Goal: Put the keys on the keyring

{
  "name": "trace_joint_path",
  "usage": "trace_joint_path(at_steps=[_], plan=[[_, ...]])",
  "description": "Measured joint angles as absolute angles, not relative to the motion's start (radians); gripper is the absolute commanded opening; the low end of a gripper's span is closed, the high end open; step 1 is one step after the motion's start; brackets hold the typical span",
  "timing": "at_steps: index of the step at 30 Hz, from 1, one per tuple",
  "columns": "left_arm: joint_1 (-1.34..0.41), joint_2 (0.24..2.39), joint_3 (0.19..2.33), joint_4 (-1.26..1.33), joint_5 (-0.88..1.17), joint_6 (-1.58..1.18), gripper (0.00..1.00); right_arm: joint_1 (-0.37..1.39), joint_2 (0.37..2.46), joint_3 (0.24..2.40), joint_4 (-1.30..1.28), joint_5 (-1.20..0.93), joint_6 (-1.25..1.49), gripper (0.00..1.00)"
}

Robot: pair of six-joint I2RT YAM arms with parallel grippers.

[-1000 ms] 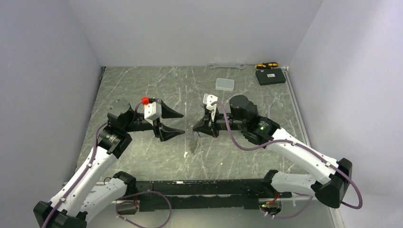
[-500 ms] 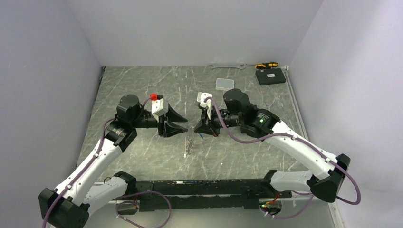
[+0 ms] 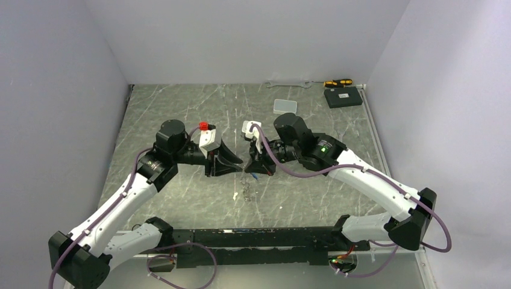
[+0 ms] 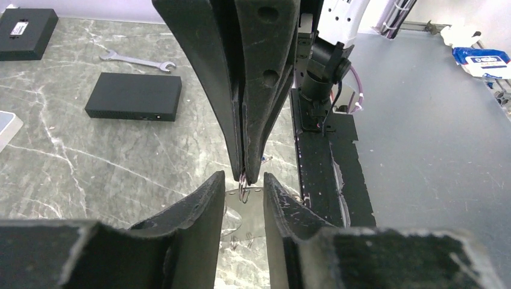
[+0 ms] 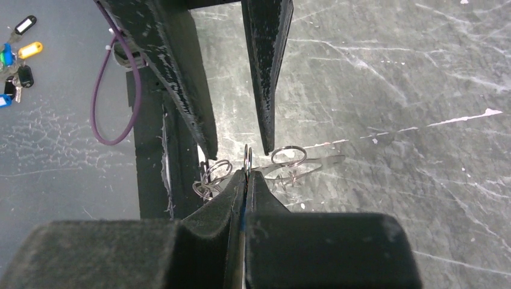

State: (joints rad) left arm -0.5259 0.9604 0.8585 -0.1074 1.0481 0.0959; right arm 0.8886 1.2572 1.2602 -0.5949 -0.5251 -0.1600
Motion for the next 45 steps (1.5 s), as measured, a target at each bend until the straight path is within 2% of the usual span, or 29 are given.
trace_joint_path(at_steps=[15,21,29,30,32,34,36,41,45], plan=[[-0.549,0.993,0.869,-0.158,1.048,0.122,0.23,0.903,1.258,1.269,-0.597,-0.525,-0.173,0.00],[-0.560,1.005,0.881,-0.178,1.046,0.138,0.01,0.904,1.258,1.269,-0.604,-0.525,-0.175,0.00],[-0.564,0.997,0.881,-0.186,1.031,0.146,0.00,0.904,1.256,1.268,-0.604,-0.523,-0.176,0.00],[-0.566,0.991,0.881,-0.186,1.026,0.146,0.00,0.904,1.253,1.267,-0.599,-0.523,-0.175,0.07],[-0.566,0.976,0.881,-0.185,1.011,0.147,0.00,0.904,1.243,1.260,-0.582,-0.523,-0.173,0.29],[-0.567,0.953,0.881,-0.187,0.992,0.148,0.00,0.905,1.228,1.246,-0.553,-0.521,-0.168,0.41],[-0.567,0.926,0.879,-0.186,0.970,0.150,0.00,0.905,1.211,1.235,-0.533,-0.513,-0.165,0.46],[-0.555,0.890,0.879,-0.185,0.928,0.149,0.00,0.905,1.159,1.193,-0.461,-0.464,-0.160,0.50],[-0.529,0.872,0.865,-0.170,0.909,0.140,0.00,0.875,1.065,1.081,-0.334,-0.441,-0.136,0.51]])
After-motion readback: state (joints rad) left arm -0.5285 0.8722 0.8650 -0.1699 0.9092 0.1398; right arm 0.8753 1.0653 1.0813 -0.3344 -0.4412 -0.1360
